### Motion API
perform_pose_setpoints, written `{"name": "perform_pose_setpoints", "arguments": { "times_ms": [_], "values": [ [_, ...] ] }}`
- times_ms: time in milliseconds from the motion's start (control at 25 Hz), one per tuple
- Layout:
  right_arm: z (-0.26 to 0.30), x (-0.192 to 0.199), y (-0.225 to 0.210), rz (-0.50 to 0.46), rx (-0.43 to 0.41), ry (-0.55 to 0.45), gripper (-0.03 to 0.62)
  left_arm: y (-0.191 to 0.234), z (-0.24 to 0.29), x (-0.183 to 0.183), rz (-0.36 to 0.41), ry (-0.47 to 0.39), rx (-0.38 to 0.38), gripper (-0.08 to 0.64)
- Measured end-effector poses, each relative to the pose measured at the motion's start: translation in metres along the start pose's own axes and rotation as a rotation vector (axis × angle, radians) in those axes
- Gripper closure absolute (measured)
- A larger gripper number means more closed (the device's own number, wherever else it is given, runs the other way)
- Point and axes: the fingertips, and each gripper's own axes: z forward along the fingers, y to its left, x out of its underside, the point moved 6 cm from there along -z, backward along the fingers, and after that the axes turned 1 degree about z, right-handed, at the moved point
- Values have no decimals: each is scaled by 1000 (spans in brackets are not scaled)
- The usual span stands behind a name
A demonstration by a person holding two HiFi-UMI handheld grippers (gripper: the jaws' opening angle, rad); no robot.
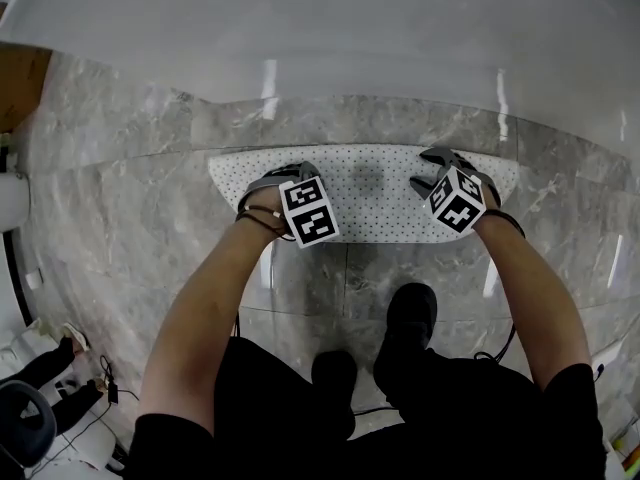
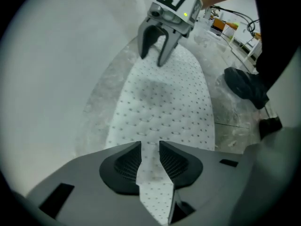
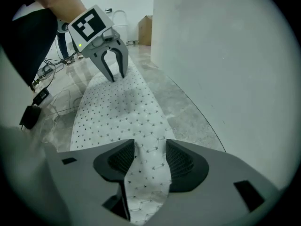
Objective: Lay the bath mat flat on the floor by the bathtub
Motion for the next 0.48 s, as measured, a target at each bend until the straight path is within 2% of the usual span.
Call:
{"name": "perform_pose_setpoints", "arguments": {
  "times_ms": [40,120,160,240,320,400,480],
  "values": [
    [0,1,1,1,4,2,368,10,-5,-2,-21,-25,-48,421],
    [-2,1,1,-21,9,21,386,38,-13,-7,-102,-74,-140,337],
    [-3,1,0,-42,12,33,402,52,-14,-9,-148,-88,-160,323],
    [-6,-1,3,-97,21,53,440,69,-11,-10,-224,-91,-130,310],
    [-10,-2,12,-130,28,53,468,67,-2,-9,-263,-75,-53,313],
    [-17,-3,19,-128,34,34,491,59,2,-11,-239,-71,-23,399],
    [-25,-4,25,-128,37,18,494,56,-1,-12,-190,-79,-36,394]
  ]
}}
